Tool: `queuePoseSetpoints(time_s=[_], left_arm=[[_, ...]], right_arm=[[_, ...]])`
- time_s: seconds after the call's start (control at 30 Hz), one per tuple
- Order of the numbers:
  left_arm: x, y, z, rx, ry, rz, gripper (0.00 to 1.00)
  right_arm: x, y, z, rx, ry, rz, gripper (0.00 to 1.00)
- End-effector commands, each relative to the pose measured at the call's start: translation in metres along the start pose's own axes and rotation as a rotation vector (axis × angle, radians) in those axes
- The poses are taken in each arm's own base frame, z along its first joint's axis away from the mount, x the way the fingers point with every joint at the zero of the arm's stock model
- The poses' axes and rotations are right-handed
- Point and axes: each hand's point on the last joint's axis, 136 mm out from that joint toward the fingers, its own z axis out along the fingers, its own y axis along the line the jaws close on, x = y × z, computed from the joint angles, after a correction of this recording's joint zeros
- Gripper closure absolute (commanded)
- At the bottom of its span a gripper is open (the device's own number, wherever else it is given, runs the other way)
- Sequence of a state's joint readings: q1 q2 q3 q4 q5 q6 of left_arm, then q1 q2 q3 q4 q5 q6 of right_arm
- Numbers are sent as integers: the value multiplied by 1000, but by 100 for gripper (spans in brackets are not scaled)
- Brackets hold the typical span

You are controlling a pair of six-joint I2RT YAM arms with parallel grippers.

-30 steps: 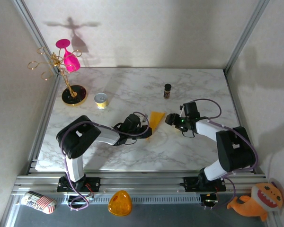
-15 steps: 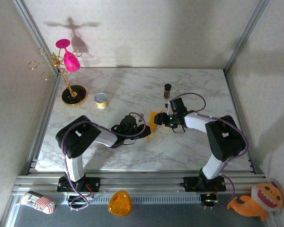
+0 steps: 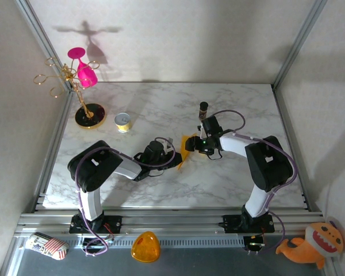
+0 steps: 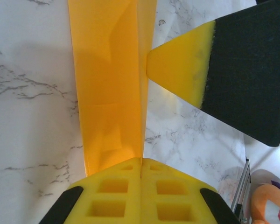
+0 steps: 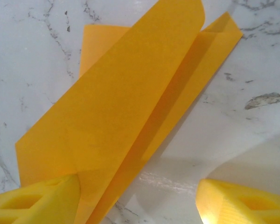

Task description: Fold a paper plane with a square sheet of paper (pick it up from the middle)

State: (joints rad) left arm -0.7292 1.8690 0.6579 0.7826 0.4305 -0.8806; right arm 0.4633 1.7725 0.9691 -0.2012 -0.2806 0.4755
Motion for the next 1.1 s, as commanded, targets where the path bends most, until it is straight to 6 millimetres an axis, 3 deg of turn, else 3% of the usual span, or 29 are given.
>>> queuePoseSetpoints(time_s=[0.0,0.6,1.07], left_arm=[[-1,8,1,-15,-2,-18,96],[2,18,-3,-73,7,-11,84],[-4,11,-12,-104,-22,34,75]], right_arm=[[22,-25,26,122,77,3,30],[38,-49,40,260,141,36,30],[49,-59,51,333,183,56,28]])
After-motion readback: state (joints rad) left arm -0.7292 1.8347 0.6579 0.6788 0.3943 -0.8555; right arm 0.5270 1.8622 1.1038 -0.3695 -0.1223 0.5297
